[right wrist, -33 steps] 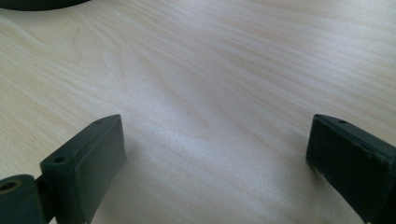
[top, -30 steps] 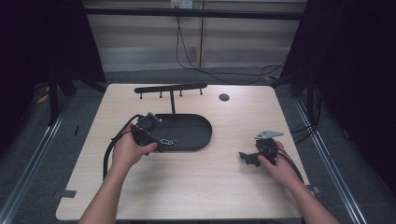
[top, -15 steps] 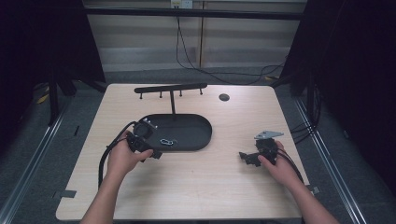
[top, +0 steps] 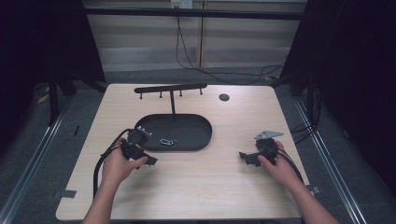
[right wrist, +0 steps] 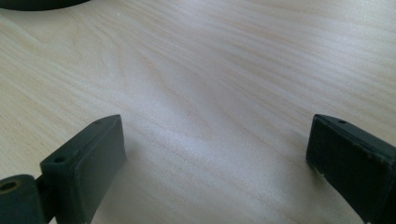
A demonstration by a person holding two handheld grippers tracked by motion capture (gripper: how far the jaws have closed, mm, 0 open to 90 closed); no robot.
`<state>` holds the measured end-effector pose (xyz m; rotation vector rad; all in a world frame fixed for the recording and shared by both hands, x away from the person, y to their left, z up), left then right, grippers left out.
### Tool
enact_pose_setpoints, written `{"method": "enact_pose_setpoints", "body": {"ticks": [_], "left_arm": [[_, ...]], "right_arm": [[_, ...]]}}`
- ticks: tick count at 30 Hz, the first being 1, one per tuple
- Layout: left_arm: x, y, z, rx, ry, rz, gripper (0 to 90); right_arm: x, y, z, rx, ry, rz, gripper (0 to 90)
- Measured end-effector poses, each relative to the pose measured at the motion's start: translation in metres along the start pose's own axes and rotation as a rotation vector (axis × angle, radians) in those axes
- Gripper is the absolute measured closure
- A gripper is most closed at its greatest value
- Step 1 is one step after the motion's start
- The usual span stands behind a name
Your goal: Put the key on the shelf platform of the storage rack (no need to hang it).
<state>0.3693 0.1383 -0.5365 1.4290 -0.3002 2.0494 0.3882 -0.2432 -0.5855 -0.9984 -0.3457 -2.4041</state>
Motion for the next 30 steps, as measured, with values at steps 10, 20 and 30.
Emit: {"method": "enact_pose_setpoints", "body": {"ticks": [10,20,30], "left_arm": [[-0.007,-0.006,-0.014,0.018,0.005,-0.002,30.6],[-0.011,-0.009,-0.026,-0.001,0.001,0.019,30.2],[-0.012,-0.011,-0.033,-0.016,0.005,0.027,29.4]], "right_arm": [[0.0,0.0,0.0,0.0,0.0,0.0,4.1],[0.0,0.0,0.0,-0.003,0.0,-0.002,4.1],[0.0,0.0,0.0,-0.006,-0.002,-0.003,4.1]]}}
Point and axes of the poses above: each handheld gripper's, and its own axes: x roughly backward along the jaws, z roughly out of its top, y roughly to its right, the point moved 10 cm from there along -x, roughly forward along the jaws, and after that the axes turned 5 degrees about x, right-handed, at the moved point
